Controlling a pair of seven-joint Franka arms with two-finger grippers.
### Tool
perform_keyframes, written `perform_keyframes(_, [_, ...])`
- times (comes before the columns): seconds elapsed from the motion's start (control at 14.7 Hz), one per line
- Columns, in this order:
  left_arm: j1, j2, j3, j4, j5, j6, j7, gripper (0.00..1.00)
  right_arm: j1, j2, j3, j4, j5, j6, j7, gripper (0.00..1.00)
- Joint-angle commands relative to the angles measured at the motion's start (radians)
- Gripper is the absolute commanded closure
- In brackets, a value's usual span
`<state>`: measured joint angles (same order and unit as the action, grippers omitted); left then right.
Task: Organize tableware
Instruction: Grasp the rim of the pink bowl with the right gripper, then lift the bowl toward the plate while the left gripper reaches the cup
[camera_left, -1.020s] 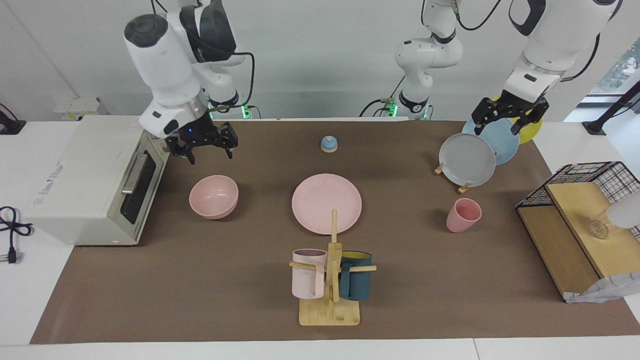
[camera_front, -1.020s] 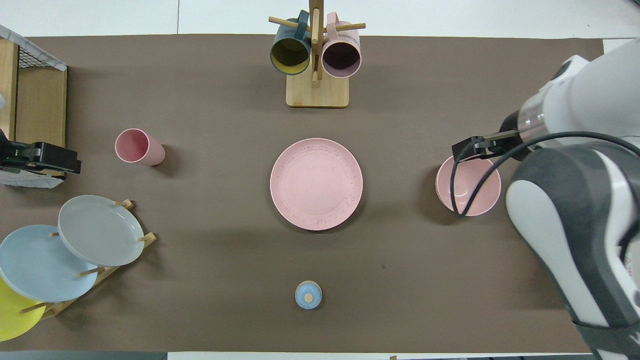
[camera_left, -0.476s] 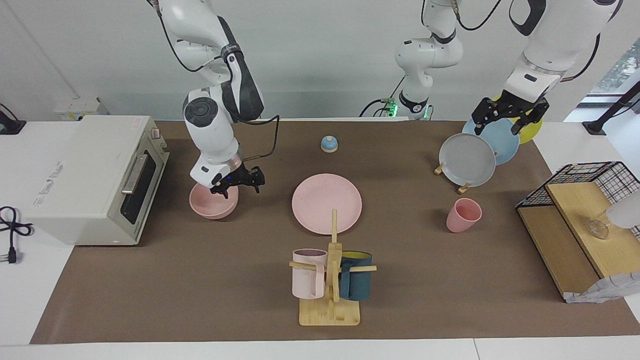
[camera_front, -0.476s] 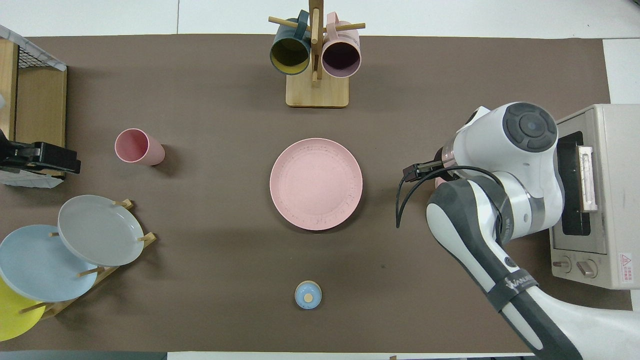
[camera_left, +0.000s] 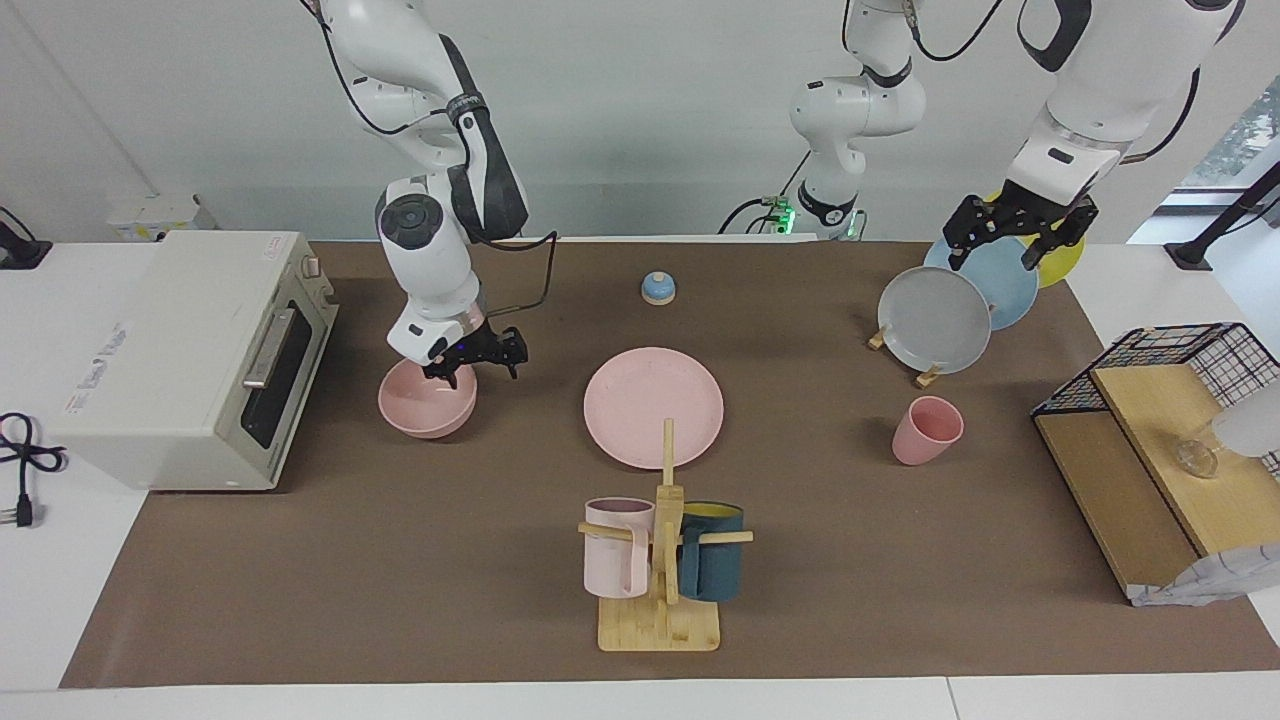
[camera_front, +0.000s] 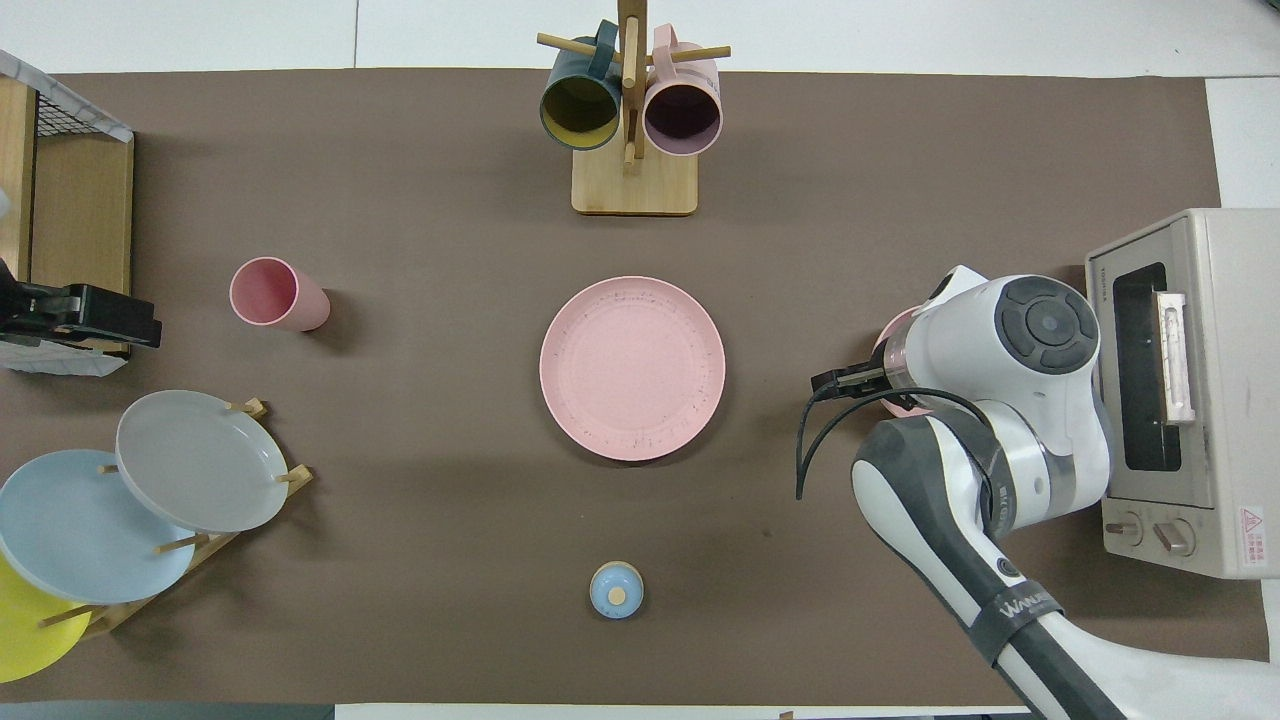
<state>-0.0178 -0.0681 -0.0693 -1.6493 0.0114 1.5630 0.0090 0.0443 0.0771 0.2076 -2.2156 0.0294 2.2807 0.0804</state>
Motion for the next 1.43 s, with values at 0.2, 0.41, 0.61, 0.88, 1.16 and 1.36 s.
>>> perform_keyframes(0.2, [0.004, -0.022, -0.001, -0.020, 0.019, 0.002, 0.011, 0.00, -0.021, -0.010, 0.009, -0.049, -0.091, 0.046, -0.048, 0.53])
perform_keyframes(0.41, [0.004, -0.022, 0.000, -0.020, 0.019, 0.006, 0.002, 0.00, -0.021, -0.002, 0.009, -0.046, -0.126, 0.045, -0.050, 0.97])
perform_keyframes(0.61, [0.004, -0.022, 0.000, -0.021, 0.019, 0.006, 0.003, 0.00, -0.012, 0.000, 0.009, -0.039, -0.134, 0.039, -0.045, 1.00])
perform_keyframes(0.88, [0.004, -0.022, 0.000, -0.018, 0.019, 0.012, 0.003, 0.00, 0.011, 0.047, 0.019, 0.138, -0.158, -0.135, -0.006, 1.00])
perform_keyframes(1.16, [0.006, -0.013, 0.000, -0.018, 0.016, 0.034, 0.003, 0.00, 0.167, 0.157, 0.038, 0.500, -0.160, -0.410, 0.229, 1.00])
perform_keyframes(1.36, [0.009, 0.077, 0.000, -0.020, 0.015, 0.124, 0.003, 0.00, 0.265, 0.258, 0.072, 0.664, -0.161, -0.459, 0.457, 1.00])
